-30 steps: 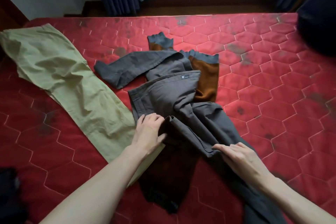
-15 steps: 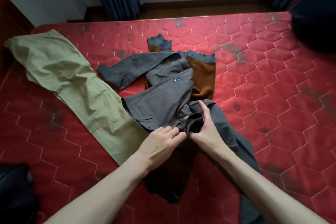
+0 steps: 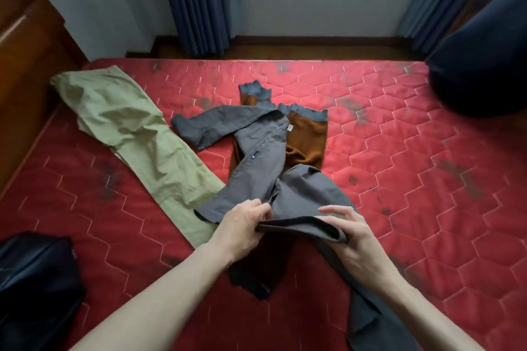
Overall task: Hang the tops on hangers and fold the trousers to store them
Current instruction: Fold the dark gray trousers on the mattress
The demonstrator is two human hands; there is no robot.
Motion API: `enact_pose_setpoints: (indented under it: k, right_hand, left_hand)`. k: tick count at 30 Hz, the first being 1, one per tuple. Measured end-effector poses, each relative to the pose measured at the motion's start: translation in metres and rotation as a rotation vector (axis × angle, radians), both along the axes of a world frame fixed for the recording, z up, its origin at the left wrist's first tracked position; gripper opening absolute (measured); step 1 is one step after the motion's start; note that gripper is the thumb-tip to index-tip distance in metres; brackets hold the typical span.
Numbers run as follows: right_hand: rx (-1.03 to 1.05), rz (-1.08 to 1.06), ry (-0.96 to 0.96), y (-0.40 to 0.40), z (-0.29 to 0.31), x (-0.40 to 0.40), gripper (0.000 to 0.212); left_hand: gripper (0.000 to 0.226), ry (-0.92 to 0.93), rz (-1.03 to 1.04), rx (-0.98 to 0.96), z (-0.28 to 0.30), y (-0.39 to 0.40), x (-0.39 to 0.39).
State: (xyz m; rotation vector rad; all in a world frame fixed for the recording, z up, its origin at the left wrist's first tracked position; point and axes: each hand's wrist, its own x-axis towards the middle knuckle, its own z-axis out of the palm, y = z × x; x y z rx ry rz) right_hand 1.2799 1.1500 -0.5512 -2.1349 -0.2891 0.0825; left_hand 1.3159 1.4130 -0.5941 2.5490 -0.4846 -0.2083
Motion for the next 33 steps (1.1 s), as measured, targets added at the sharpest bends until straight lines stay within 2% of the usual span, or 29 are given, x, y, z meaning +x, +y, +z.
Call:
enact_pose_setpoints:
  k: [3,5,8,10,12,14,15,17,21,25,29,31,33]
  right_hand:
    - [0.168,0.042,0.057,-0.007,0.019,-0.020,0.037]
    - [0.229,0.052,0.074,-0.011,0.034,-0.033,0.038]
    - [0.333,0.019,0.050,-0.019,0.059,-0.049,0.043]
    - [0.416,-0.030,0.020,-0.028,0.079,-0.058,0.031]
    - [0.461,-0.092,-0.015,-0.040,0.101,-0.065,0.016]
    - [0.445,-0.148,-0.037,-0.053,0.123,-0.070,0.018]
    - [0.432,-0.170,-0.038,-0.059,0.133,-0.073,0.018]
    - [0.431,-0.218,-0.038,-0.069,0.154,-0.079,0.018]
    - [0.471,-0.340,-0.048,-0.079,0.187,-0.089,0.016]
    - [0.476,-0.392,-0.026,-0.083,0.221,-0.098,0.017]
    - [0.437,-0.438,-0.076,-0.094,0.261,-0.101,0.014]
    - [0.449,-0.460,-0.106,-0.099,0.282,-0.101,0.019]
    - [0.466,-0.472,-0.142,-0.103,0.303,-0.102,0.029]
  left_hand:
    - [0.017,-0.145,0.095,0.045,0.005,-0.002,-0.011]
    - [0.023,-0.213,0.191,0.001,0.011,-0.009,-0.019]
    - [0.038,-0.122,0.304,-0.091,0.020,-0.019,-0.033]
    - [0.048,0.007,0.348,-0.123,0.027,-0.015,-0.042]
    - [0.034,0.100,0.365,-0.160,0.036,-0.005,-0.049]
    - [0.011,0.127,0.362,-0.126,0.051,0.007,-0.054]
    - [0.009,0.119,0.362,-0.099,0.058,0.012,-0.055]
    - [0.009,0.090,0.382,-0.068,0.080,0.022,-0.057]
    - [0.033,0.083,0.389,-0.053,0.146,0.043,-0.062]
    - [0.034,0.075,0.408,-0.038,0.234,0.055,-0.071]
    - [0.029,0.030,0.439,-0.269,0.318,0.063,-0.088]
    - [0.013,0.052,0.482,-0.457,0.354,0.063,-0.104]
    - [0.017,0.066,0.538,-0.660,0.382,0.060,-0.122]
